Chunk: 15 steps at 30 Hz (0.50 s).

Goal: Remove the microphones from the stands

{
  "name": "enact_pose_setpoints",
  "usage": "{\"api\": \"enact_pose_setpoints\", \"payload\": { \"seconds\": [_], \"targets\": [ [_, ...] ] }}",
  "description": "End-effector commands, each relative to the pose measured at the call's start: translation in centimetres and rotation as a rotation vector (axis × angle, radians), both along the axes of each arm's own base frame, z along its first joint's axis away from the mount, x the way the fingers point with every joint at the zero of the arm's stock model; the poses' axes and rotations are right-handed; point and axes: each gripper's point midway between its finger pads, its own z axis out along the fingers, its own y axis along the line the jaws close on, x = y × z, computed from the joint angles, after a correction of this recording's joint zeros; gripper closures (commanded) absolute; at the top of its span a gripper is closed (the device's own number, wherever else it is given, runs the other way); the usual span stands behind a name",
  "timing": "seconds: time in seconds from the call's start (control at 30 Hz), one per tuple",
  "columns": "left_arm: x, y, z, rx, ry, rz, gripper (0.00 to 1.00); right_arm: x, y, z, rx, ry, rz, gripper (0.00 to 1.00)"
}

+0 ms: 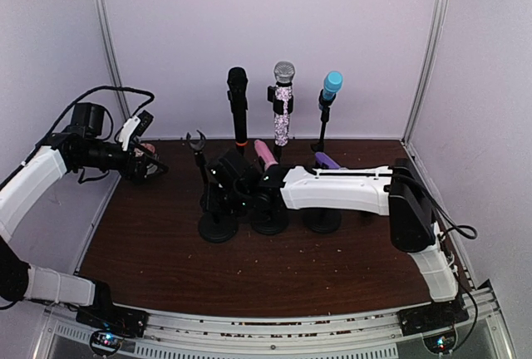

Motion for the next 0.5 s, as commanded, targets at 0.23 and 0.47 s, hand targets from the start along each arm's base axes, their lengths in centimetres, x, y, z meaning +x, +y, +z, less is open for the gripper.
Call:
{"api": "enact_pose_setpoints", "payload": {
  "seconds": [0.23, 0.47],
  "targets": [
    [0.2, -0.5, 0.9, -0.025, -0.024, -0.039, 0.05, 2.0, 0.2, 1.8, 0.129, -0.006, -0.044, 0.68],
    [0.1, -0.8, 0.3, -0.042, -0.009, -0.053, 0.07, 1.5, -0.2, 0.3, 0.114, 0.016, -0.045, 0.89]
  ]
}}
